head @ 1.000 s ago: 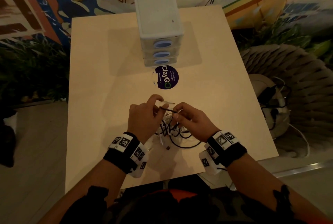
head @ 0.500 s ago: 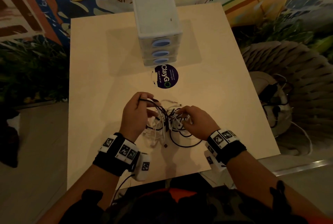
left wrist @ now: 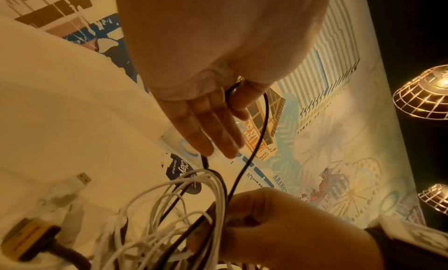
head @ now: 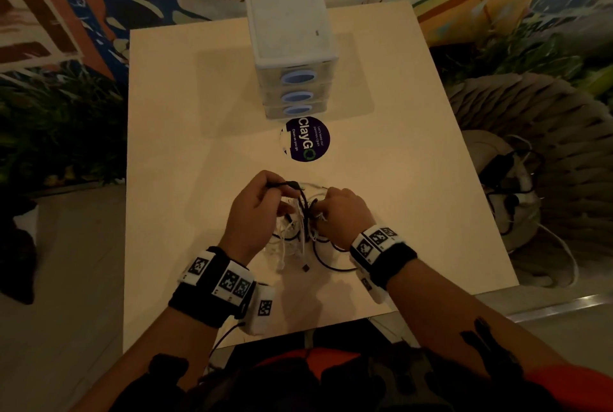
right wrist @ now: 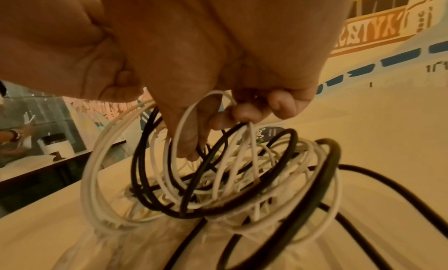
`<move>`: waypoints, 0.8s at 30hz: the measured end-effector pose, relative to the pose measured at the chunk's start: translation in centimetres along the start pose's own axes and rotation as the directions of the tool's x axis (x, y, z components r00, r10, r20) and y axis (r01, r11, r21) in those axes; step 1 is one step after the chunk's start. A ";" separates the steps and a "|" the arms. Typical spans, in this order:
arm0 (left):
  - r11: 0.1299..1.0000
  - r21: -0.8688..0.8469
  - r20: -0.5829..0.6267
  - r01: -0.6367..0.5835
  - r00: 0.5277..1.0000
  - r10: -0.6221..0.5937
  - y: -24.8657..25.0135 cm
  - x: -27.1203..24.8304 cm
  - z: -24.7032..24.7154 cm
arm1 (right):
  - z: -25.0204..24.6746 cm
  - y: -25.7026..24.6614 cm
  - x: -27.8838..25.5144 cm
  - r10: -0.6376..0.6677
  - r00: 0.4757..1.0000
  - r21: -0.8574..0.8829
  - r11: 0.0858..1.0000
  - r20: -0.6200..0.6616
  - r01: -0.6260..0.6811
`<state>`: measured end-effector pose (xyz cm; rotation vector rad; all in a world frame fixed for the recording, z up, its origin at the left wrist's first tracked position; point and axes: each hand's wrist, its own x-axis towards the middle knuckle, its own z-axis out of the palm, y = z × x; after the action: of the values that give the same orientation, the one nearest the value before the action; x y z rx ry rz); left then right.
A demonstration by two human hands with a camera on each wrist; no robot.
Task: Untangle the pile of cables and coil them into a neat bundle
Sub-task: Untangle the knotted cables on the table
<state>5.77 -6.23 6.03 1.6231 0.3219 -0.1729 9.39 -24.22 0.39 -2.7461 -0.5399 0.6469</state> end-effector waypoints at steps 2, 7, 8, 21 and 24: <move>0.993 0.111 0.045 -0.049 0.998 0.044 -0.5 0.2 -0.4 | -0.3 0.4 -0.2 -0.002 0.996 -0.026 1.000 -0.089 -0.001; 0.831 0.533 0.185 -0.158 0.980 0.068 -0.9 0.0 0.8 | -1.6 0.9 -1.0 -0.004 0.976 0.025 1.000 -0.219 0.010; 0.811 0.560 0.175 -0.169 0.981 0.083 -1.3 0.1 1.3 | -1.8 0.9 -1.1 -0.004 0.972 0.047 0.999 -0.234 0.015; 0.559 0.787 0.108 -0.262 0.950 0.294 -4.9 2.4 1.9 | -2.5 3.2 -1.7 0.083 0.978 0.690 0.720 -0.192 0.074; 0.534 0.811 0.096 -0.240 0.954 0.283 -5.0 3.0 1.9 | -2.4 3.7 -1.7 0.107 0.973 0.683 0.728 -0.205 0.064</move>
<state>7.16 -7.55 0.19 2.6011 -0.0054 -0.0412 10.24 -28.60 1.85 -2.0679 -0.1526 0.4042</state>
